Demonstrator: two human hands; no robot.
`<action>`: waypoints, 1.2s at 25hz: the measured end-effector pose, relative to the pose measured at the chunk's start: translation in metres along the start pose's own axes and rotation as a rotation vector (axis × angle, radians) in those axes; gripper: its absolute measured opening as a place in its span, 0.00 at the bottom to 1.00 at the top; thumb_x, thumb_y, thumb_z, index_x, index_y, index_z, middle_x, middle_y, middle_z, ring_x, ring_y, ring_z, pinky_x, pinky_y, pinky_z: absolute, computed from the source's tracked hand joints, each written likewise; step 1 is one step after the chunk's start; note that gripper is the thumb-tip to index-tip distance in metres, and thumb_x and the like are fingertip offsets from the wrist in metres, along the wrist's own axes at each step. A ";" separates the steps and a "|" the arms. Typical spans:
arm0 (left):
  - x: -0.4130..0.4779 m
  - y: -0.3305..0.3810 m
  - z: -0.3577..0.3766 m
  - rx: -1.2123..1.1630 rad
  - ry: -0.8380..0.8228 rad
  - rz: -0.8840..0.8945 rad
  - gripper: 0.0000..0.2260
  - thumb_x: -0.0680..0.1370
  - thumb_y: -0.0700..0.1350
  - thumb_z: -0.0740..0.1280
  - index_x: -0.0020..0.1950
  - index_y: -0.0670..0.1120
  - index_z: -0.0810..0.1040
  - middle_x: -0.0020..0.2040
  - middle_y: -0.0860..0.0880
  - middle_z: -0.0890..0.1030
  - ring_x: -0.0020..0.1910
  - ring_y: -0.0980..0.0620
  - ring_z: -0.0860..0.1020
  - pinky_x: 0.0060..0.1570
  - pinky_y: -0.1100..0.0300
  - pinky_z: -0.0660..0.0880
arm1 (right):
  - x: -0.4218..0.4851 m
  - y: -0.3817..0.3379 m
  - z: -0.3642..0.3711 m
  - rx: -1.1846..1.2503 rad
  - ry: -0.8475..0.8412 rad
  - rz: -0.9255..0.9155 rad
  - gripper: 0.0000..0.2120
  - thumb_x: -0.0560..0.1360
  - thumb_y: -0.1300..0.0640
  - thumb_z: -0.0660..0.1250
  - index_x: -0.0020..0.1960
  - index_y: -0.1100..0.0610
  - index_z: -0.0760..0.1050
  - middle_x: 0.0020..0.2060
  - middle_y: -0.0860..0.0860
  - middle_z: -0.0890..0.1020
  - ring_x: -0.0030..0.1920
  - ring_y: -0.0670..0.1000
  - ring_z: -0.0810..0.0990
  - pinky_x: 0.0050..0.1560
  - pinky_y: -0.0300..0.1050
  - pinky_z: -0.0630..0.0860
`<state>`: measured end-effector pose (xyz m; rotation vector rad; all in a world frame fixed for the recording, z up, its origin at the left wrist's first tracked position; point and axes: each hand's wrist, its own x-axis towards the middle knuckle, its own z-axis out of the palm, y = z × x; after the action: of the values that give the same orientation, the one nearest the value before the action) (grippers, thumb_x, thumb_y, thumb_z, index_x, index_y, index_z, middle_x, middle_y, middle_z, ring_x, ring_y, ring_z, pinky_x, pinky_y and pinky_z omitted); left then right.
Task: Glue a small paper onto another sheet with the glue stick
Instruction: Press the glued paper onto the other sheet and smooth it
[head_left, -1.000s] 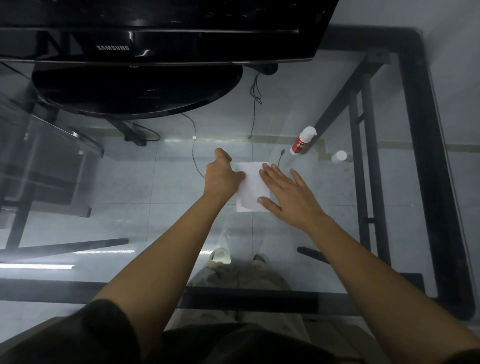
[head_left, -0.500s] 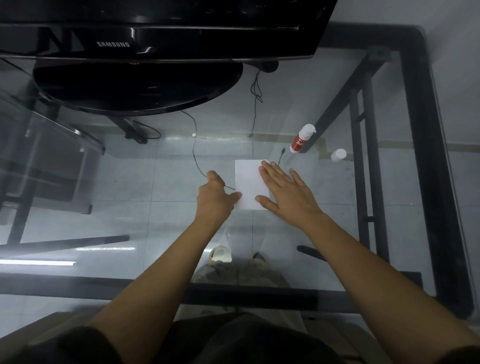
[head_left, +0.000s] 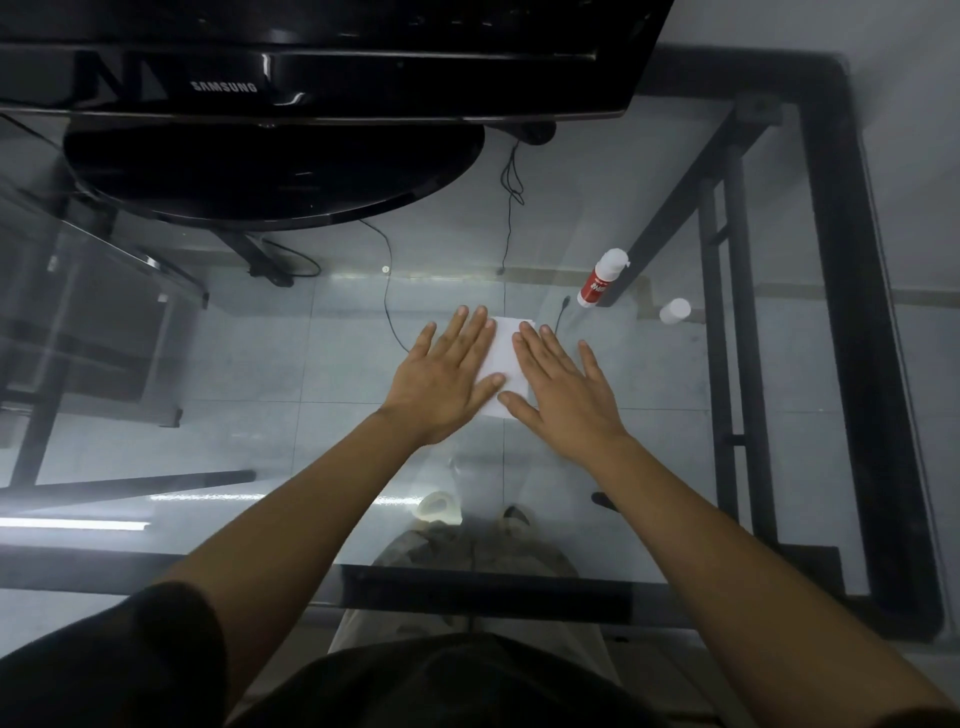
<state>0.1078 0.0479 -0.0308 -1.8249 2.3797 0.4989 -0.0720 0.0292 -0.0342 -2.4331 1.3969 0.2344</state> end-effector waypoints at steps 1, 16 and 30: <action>-0.004 -0.003 0.004 0.057 -0.027 0.021 0.32 0.76 0.63 0.35 0.74 0.45 0.38 0.77 0.47 0.41 0.73 0.51 0.35 0.69 0.52 0.35 | 0.000 0.002 -0.002 -0.019 -0.009 -0.009 0.33 0.76 0.37 0.44 0.74 0.53 0.39 0.75 0.49 0.44 0.73 0.48 0.41 0.70 0.53 0.38; -0.014 0.000 0.011 -0.099 0.041 -0.106 0.25 0.80 0.56 0.40 0.73 0.48 0.36 0.74 0.51 0.38 0.71 0.53 0.35 0.70 0.53 0.38 | 0.001 0.001 0.000 -0.083 -0.020 -0.023 0.33 0.77 0.39 0.45 0.73 0.55 0.37 0.75 0.50 0.42 0.73 0.49 0.39 0.69 0.52 0.37; -0.010 0.003 0.024 -0.024 0.070 -0.144 0.25 0.79 0.55 0.37 0.74 0.47 0.36 0.77 0.48 0.43 0.72 0.51 0.35 0.71 0.51 0.38 | -0.039 0.010 -0.001 -0.253 -0.001 -0.131 0.31 0.76 0.42 0.41 0.72 0.56 0.38 0.73 0.52 0.44 0.72 0.51 0.39 0.69 0.53 0.32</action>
<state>0.1047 0.0657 -0.0499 -2.0376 2.2725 0.4566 -0.1002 0.0557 -0.0237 -2.7157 1.2679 0.4025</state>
